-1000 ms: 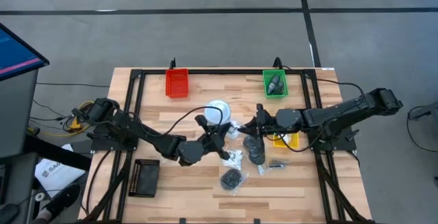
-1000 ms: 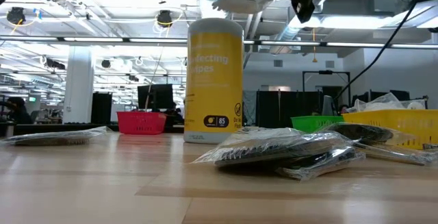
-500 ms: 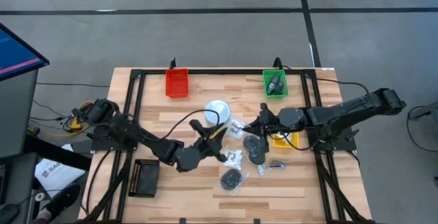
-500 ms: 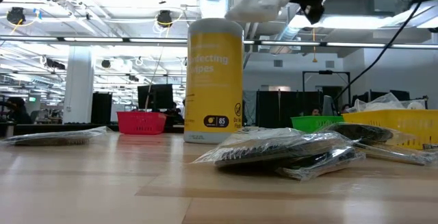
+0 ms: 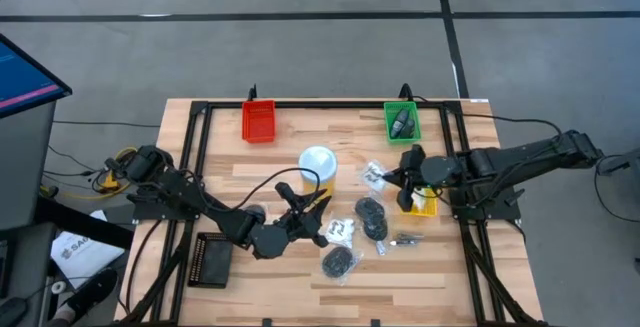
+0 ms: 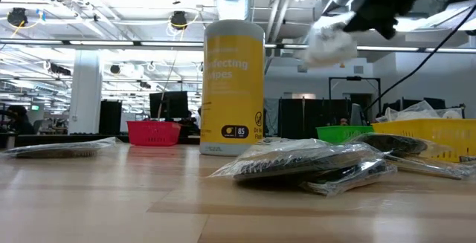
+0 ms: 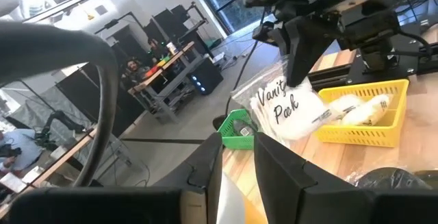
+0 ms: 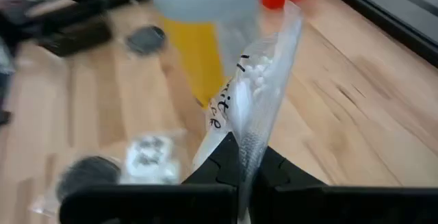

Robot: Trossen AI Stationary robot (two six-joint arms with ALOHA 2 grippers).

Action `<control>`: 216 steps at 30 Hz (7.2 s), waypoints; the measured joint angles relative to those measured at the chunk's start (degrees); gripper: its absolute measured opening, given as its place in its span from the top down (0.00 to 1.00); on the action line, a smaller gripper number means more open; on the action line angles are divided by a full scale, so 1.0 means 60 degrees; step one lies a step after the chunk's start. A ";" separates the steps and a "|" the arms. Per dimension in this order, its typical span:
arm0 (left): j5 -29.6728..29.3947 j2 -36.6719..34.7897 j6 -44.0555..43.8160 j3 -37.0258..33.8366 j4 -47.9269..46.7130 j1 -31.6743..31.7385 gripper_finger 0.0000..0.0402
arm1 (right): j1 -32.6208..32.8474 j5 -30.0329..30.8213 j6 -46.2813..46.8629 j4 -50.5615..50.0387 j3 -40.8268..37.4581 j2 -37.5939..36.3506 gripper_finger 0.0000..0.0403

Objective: Pick & Place Travel size toiletries
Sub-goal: Put the white cotton pack into the yellow bin, then put the silver nail cutter into the red bin

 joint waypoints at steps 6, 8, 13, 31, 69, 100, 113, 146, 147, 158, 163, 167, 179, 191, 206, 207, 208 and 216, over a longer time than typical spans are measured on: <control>0.0168 0.0000 -0.0031 0.0000 -0.0004 0.0004 0.81 | 0.0000 0.0351 0.1074 -0.1903 0.0000 -0.0492 1.00; 0.0178 0.0000 -0.0031 0.0000 -0.0004 0.0004 0.81 | 0.0000 0.0451 0.1418 -0.2441 0.0000 -0.0643 1.00; 0.0232 0.0000 -0.0262 -0.0004 -0.0004 0.0004 0.81 | 0.0000 0.0527 0.2154 -0.3574 0.0000 -0.0974 1.00; 0.2173 0.0000 -0.1582 -0.0670 0.0010 0.0007 0.81 | 0.0000 0.0523 0.3872 -0.6162 0.0000 -0.1417 1.00; 0.2602 0.0000 -0.2366 -0.0918 -0.0004 0.0007 0.81 | 0.0905 0.0706 0.4739 -0.7970 0.0685 0.0089 1.00; 0.3047 0.0000 -0.2368 -0.0911 -0.0004 0.0007 0.81 | 0.1504 0.0224 0.4855 -0.5921 -0.0667 0.1574 1.00; 0.3010 0.0000 -0.2541 -0.0911 -0.0007 0.0007 0.81 | 0.1500 0.0281 0.4758 -0.5652 -0.0670 0.1574 0.98; 0.3071 0.0000 -0.2804 -0.0911 -0.0004 -0.0465 0.81 | 0.5049 0.0264 0.5269 -0.2993 0.0368 0.2056 0.62; 0.3072 0.0000 -0.2933 -0.0911 -0.0002 -0.0525 0.81 | 0.5230 0.0261 0.5414 -0.2991 0.0368 0.2265 0.63; 0.3072 0.0000 -0.3543 -0.0911 -0.0004 -0.1091 0.81 | 0.6166 0.0250 0.6958 -0.2872 0.0368 0.4441 0.70; 0.3073 0.0000 -0.3543 -0.0911 -0.0004 -0.1189 0.81 | 0.6418 0.0247 0.7203 -0.2554 0.0368 0.5154 0.70; 0.3072 0.0000 -0.3543 -0.0911 -0.0004 -0.1235 0.81 | 0.6470 0.0194 0.7228 -0.2406 0.0368 0.5555 0.69; 0.3072 0.0000 -0.3543 -0.0911 -0.0004 -0.1239 0.81 | 0.6493 -0.0045 0.7224 -0.2123 0.0368 0.6057 0.64; 0.3593 0.0000 -0.3547 -0.0911 -0.0007 -0.1235 0.81 | 0.6422 -0.0223 0.6929 -0.2130 0.0364 0.6890 0.53; 0.3622 0.0000 -0.3550 -0.0911 -0.0004 -0.1235 0.81 | 0.6422 -0.0304 0.6952 -0.1851 0.0364 0.6889 0.63; 0.3622 0.0000 -0.3579 -0.0911 -0.0004 -0.1235 0.81 | 0.6422 -0.0302 0.6951 -0.1814 0.0364 0.6889 0.64; 0.3622 0.0000 -0.3610 -0.0911 -0.0004 -0.1235 0.81 | 0.6422 -0.0300 0.6943 -0.1785 0.0364 0.6889 0.66; 0.3622 0.0000 -0.3616 -0.0911 -0.0004 -0.1235 0.81 | 0.6422 -0.0300 0.6900 -0.1631 0.0364 0.6885 0.75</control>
